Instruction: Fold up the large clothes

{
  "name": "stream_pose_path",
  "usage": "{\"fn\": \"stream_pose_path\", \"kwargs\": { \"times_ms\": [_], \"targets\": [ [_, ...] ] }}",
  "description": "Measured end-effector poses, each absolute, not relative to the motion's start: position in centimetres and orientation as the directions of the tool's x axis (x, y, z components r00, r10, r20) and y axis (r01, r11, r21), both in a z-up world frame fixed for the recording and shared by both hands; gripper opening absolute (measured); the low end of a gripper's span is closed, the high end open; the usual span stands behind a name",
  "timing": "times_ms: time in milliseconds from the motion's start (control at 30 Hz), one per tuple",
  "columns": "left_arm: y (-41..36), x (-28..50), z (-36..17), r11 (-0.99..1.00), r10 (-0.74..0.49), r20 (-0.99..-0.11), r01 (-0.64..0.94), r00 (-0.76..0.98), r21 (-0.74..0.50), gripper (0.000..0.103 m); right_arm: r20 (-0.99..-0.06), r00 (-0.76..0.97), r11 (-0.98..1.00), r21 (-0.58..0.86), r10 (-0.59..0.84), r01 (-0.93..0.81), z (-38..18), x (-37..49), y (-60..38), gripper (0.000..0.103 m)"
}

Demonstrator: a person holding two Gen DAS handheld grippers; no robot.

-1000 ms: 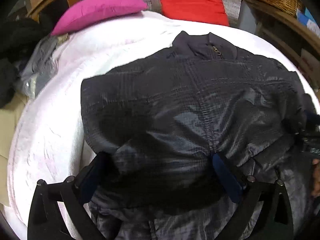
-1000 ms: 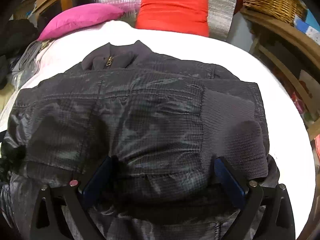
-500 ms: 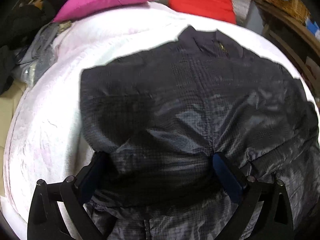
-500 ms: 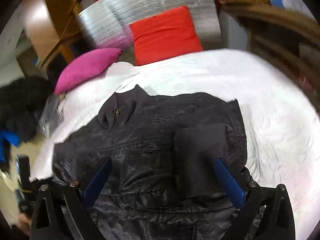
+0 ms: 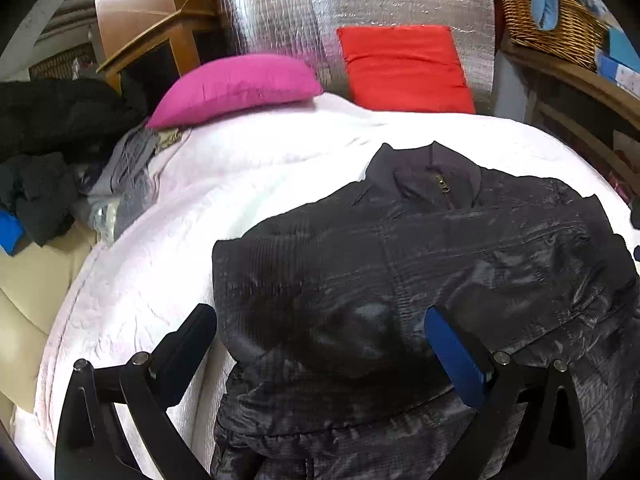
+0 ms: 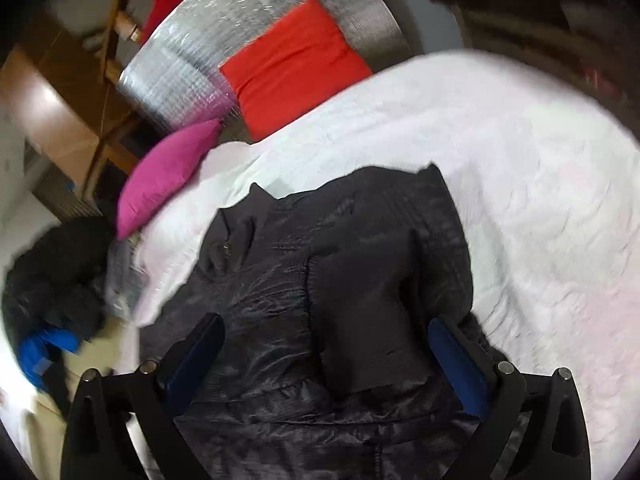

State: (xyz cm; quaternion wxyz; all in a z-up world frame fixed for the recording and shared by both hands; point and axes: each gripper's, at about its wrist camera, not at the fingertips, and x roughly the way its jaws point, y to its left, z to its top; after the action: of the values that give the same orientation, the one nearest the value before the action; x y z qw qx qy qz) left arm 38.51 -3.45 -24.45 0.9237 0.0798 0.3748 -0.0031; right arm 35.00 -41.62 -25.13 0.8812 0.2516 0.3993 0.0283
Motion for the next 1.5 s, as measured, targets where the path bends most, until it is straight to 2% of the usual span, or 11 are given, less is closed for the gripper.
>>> {"fn": "stream_pose_path", "kwargs": {
  "times_ms": [200,367,433,600,700,967,1100,1300,1433,1467,1500],
  "targets": [
    [-4.0,40.7,-29.3,0.988,0.063,-0.852,0.091,0.519,0.128,0.103,-0.777,0.613,0.945,0.293,0.146,0.146,-26.8,36.4,-38.9,0.103],
    [-4.0,40.2,-28.1,0.986,0.062,-0.822,0.091,0.566,0.138,0.103,-0.843,0.532,0.95,0.225,0.077,0.218,-28.7,37.2,-39.5,0.09],
    [-3.9,39.7,-26.7,0.987,0.043,-0.783,0.095,0.62,0.13,0.103,-0.822,0.567,0.947,0.215,0.045,0.237,-27.6,36.6,-40.0,0.082],
    [-2.7,39.5,-24.4,0.991,0.056,-0.706,0.046,0.706,0.124,0.103,-0.717,0.686,0.934,0.318,0.124,0.164,-24.8,35.3,-41.0,0.082],
    [-1.5,40.4,-24.9,0.994,0.084,-0.734,-0.006,0.674,0.109,0.103,-0.666,0.734,0.933,0.336,0.137,0.13,-23.7,34.9,-40.8,0.082],
    [-3.0,43.8,-29.0,0.984,0.151,-0.826,-0.003,0.543,0.178,0.103,-0.825,0.55,0.965,0.235,0.133,0.118,-29.2,38.6,-38.8,0.082],
    [-3.6,43.8,-28.8,0.978,0.172,-0.814,0.002,0.556,0.207,0.103,-0.835,0.546,0.985,0.143,0.067,0.098,-29.1,38.6,-37.8,0.083],
    [-4.4,40.8,-25.8,0.985,0.071,-0.747,0.074,0.661,0.159,0.103,-0.813,0.581,0.984,0.137,0.047,0.111,-26.9,36.2,-38.0,0.083],
    [-5.6,39.6,-26.2,0.976,-0.004,-0.776,0.171,0.631,0.134,0.103,-0.821,0.57,0.991,0.094,0.024,0.093,-25.9,33.6,-37.3,0.083],
    [-5.8,39.5,-26.7,0.974,-0.015,-0.792,0.186,0.61,0.125,0.103,-0.827,0.562,0.992,0.091,0.024,0.091,-26.0,33.5,-37.2,0.08],
    [-5.9,39.5,-27.5,0.973,-0.01,-0.811,0.193,0.585,0.127,0.103,-0.834,0.551,0.992,0.083,0.018,0.093,-26.4,33.5,-37.0,0.067]
  ]
}}
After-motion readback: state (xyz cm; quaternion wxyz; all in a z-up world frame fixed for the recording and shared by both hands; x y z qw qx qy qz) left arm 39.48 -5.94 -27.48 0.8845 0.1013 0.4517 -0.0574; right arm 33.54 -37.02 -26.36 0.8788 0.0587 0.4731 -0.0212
